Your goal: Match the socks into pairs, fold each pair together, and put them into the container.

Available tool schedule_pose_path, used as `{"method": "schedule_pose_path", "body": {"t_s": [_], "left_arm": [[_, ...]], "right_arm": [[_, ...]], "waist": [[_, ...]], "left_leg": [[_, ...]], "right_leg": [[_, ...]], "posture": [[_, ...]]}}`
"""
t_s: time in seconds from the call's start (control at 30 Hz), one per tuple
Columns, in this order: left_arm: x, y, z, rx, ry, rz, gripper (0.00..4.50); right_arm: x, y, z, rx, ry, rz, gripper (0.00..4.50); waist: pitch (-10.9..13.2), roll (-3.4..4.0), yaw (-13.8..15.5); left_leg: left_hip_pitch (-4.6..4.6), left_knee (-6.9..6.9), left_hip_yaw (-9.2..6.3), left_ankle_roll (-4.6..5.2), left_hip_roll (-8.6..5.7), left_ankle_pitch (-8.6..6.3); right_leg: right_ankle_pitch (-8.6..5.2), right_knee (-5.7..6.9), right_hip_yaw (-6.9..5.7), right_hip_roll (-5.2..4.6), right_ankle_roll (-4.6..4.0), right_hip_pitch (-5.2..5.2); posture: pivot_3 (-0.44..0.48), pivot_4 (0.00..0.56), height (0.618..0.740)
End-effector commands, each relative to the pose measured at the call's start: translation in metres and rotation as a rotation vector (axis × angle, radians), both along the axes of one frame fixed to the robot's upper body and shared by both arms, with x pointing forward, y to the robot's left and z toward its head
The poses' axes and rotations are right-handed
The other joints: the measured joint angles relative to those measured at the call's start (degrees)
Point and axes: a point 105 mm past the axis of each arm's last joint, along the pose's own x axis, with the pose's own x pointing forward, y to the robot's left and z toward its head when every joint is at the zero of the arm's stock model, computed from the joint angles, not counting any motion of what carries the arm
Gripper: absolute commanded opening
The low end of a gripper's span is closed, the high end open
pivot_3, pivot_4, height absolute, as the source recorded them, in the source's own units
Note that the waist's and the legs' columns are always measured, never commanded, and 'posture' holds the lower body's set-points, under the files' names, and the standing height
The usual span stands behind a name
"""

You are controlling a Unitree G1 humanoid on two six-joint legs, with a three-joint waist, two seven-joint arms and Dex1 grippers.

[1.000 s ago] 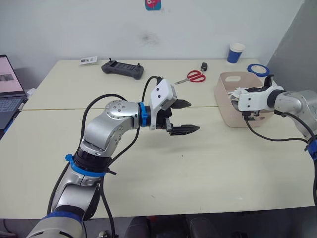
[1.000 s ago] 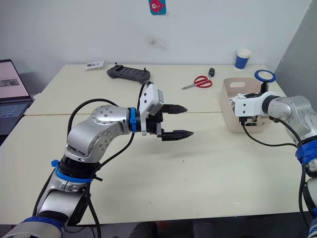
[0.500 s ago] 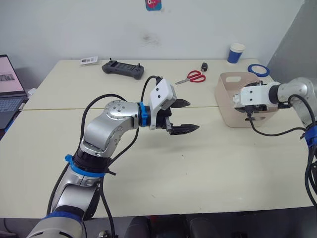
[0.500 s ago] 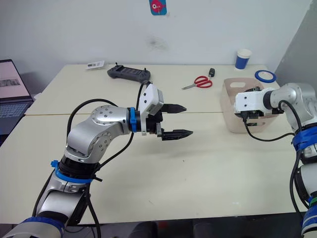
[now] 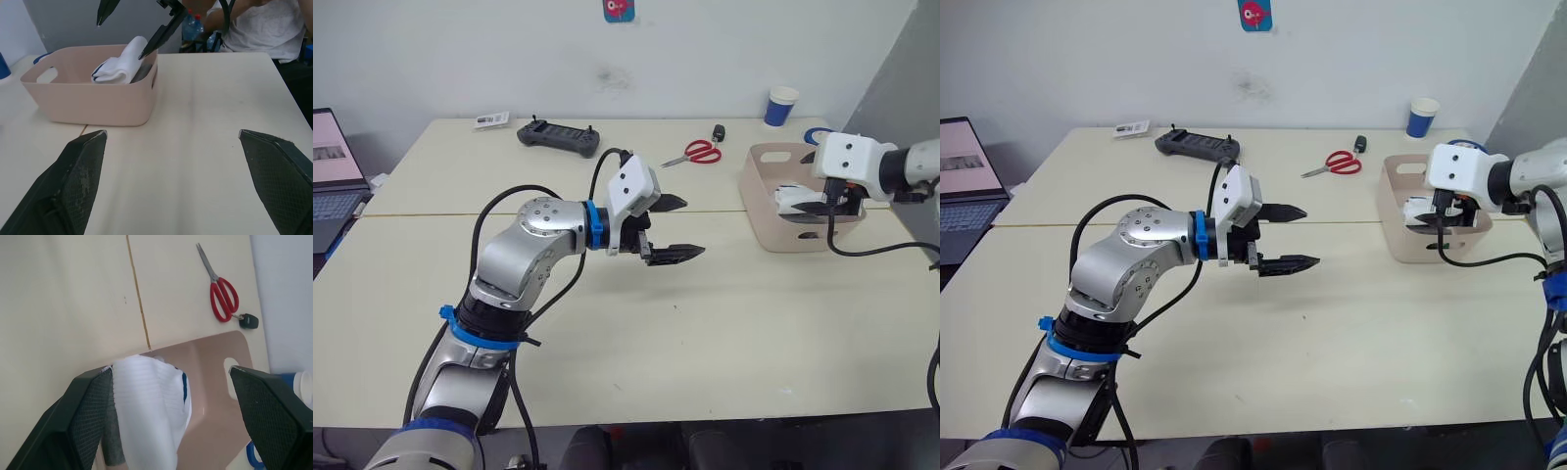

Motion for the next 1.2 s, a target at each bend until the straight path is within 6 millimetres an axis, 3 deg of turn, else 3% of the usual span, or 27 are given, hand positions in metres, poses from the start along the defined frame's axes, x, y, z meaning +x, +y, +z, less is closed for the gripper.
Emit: {"method": "schedule_pose_path", "body": {"t_s": [0.03, 0.27, 0.37, 0.53, 0.63, 0.8, 0.87, 1.0, 1.1, 1.2], "left_arm": [[-0.001, 0.019, 0.006, -0.002, -0.036, 0.057, 4.50], [-0.011, 0.067, -0.022, 0.049, 0.023, 0.194, 4.50], [-0.015, 0.074, -0.030, 0.062, 0.036, 0.229, 4.50], [-0.017, 0.073, -0.032, 0.051, 0.035, 0.249, 4.50], [-0.017, 0.078, -0.031, 0.044, 0.020, 0.283, 4.50], [-0.016, 0.095, -0.032, 0.057, 0.000, 0.356, 4.50], [-0.014, 0.107, -0.031, 0.058, -0.013, 0.408, 4.50], [-0.019, 0.148, -0.037, 0.109, -0.018, 0.545, 4.50], [-0.026, 0.182, -0.049, 0.120, 0.005, 0.678, 4.50], [-0.042, 0.221, -0.078, 0.194, 0.020, 0.820, 4.50]], "right_arm": [[-0.010, -0.006, 0.025, 0.078, -0.091, -0.027, 4.11], [-0.009, -0.019, 0.020, 0.350, -0.126, -0.154, 4.11], [-0.003, -0.025, 0.012, 0.408, -0.137, -0.221, 4.11], [0.012, -0.039, -0.016, 0.364, -0.147, -0.321, 4.11], [0.009, -0.034, -0.031, 0.336, -0.094, -0.305, 4.11], [0.005, -0.025, -0.016, 0.395, -0.148, -0.269, 4.11], [0.000, -0.021, -0.008, 0.420, -0.182, -0.246, 4.11], [-0.023, -0.003, -0.002, 0.522, -0.225, -0.141, 4.11], [-0.044, 0.011, -0.014, 0.588, -0.198, -0.096, 4.11], [-0.067, 0.023, -0.044, 0.616, -0.132, -0.079, 4.11]], "waist": [[0.0, 0.02, -0.1], [0.0, 0.05, -0.3], [0.0, 0.05, -0.2], [0.0, 0.05, 0.0], [0.0, 0.05, 0.0], [0.0, 0.06, -0.5], [0.0, 0.06, -0.5], [0.0, 0.06, -0.5], [0.0, 0.06, -0.3], [0.0, 0.10, -0.1]], "left_leg": [[0.00, 0.00, 0.00, 0.00, 0.01, 0.00], [0.04, -0.03, -0.05, 0.00, 0.08, 0.00], [0.02, 0.01, 0.01, 0.00, 0.01, 0.00], [0.02, 0.05, 0.03, 0.00, -0.01, 0.00], [0.04, 0.06, 0.04, 0.00, 0.00, 0.01], [0.04, 0.04, 0.02, 0.00, 0.05, 0.00], [0.06, 0.02, 0.01, 0.00, 0.07, 0.00], [0.06, 0.00, -0.01, 0.00, 0.09, 0.00], [0.05, -0.03, -0.03, 0.01, 0.11, 0.00], [0.03, -0.04, -0.02, 0.01, 0.11, -0.01]], "right_leg": [[0.00, 0.00, 0.01, 0.01, 0.00, -0.01], [0.00, 0.07, -0.03, 0.02, -0.01, -0.01], [-0.01, 0.04, 0.01, -0.02, 0.00, 0.01], [0.05, 0.02, 0.01, -0.04, 0.16, 0.04], [0.06, 0.02, 0.03, -0.02, 0.19, 0.03], [0.14, 0.03, 0.03, 0.03, 0.05, 0.01], [0.14, 0.04, 0.02, 0.03, 0.05, 0.01], [0.14, 0.03, 0.01, 0.04, 0.05, 0.01], [0.12, 0.01, 0.00, 0.03, 0.04, 0.02], [0.12, -0.01, 0.00, 0.00, 0.04, 0.01]], "posture": [[0.000, 0.150, 0.740], [0.000, 0.150, 0.740], [0.000, 0.150, 0.740], [0.000, 0.150, 0.740], [0.000, 0.150, 0.740], [0.000, 0.150, 0.740], [0.000, 0.150, 0.740], [0.000, 0.150, 0.740], [0.000, 0.150, 0.740], [0.000, 0.150, 0.740]]}}
